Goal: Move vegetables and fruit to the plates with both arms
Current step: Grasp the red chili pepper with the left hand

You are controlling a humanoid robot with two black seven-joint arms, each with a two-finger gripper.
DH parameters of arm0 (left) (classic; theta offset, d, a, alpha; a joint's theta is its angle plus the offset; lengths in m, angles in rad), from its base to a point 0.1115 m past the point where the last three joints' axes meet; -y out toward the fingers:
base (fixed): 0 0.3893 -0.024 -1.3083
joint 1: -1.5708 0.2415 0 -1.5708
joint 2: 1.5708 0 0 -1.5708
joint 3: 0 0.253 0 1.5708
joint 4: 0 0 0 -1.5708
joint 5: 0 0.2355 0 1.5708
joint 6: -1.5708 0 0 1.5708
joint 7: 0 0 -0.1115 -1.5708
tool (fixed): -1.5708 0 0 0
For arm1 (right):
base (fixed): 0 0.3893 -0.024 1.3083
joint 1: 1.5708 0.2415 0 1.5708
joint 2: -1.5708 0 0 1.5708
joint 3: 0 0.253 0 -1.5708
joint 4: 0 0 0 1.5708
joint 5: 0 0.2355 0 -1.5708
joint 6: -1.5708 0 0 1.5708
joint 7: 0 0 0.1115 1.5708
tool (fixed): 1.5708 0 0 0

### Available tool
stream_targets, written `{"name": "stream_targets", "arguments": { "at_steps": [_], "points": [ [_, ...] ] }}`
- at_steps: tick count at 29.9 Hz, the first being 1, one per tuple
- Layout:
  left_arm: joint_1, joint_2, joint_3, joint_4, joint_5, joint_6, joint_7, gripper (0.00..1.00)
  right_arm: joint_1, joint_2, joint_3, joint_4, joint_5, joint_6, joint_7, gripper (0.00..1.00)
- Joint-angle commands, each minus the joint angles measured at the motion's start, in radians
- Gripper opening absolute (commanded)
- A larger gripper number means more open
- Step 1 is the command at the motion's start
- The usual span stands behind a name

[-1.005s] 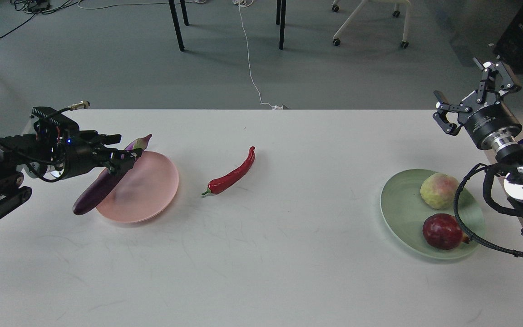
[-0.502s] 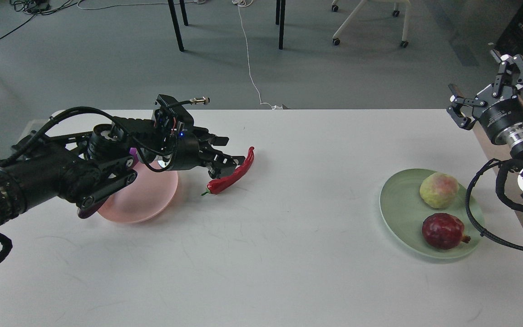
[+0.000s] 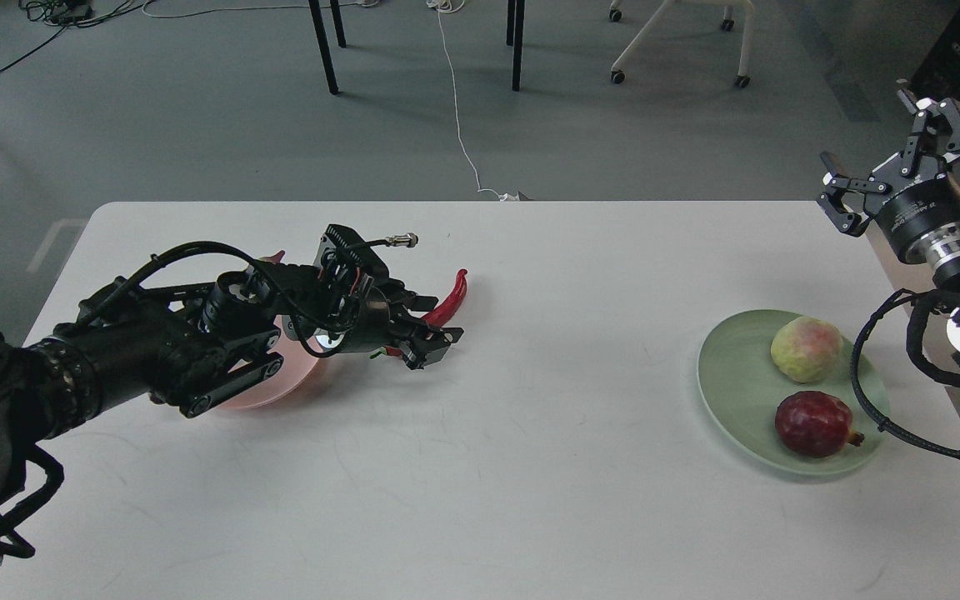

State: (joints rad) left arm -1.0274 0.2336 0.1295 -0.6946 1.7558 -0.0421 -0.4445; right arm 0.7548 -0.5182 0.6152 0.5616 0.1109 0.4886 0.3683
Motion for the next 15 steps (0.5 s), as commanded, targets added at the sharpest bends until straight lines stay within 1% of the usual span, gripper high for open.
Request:
{"name": "stream_targets", "arguments": {
  "at_steps": [1, 3, 6, 13, 15],
  "points": [
    [0.007, -0.005, 0.001, 0.021, 0.001, -0.001, 0.000, 0.60, 0.000, 0.003, -0.002, 0.000, 0.000, 0.000, 0.000, 0.99],
    [0.024, -0.010, 0.001, 0.040, 0.001, 0.001, 0.000, 0.51, 0.000, 0.003, -0.002, 0.000, 0.000, 0.000, 0.000, 0.99],
    [0.036, -0.013, 0.001, 0.076, 0.001, 0.001, 0.000, 0.41, 0.000, 0.003, 0.000, 0.000, 0.001, 0.000, 0.000, 0.99],
    [0.035, -0.013, 0.001, 0.104, -0.001, 0.001, -0.002, 0.40, -0.002, -0.005, -0.002, 0.000, 0.000, 0.000, 0.000, 0.99],
    [0.038, -0.013, 0.001, 0.104, -0.001, 0.001, -0.003, 0.37, -0.002, -0.003, -0.002, 0.000, 0.000, 0.000, 0.000, 0.99]
  ]
}}
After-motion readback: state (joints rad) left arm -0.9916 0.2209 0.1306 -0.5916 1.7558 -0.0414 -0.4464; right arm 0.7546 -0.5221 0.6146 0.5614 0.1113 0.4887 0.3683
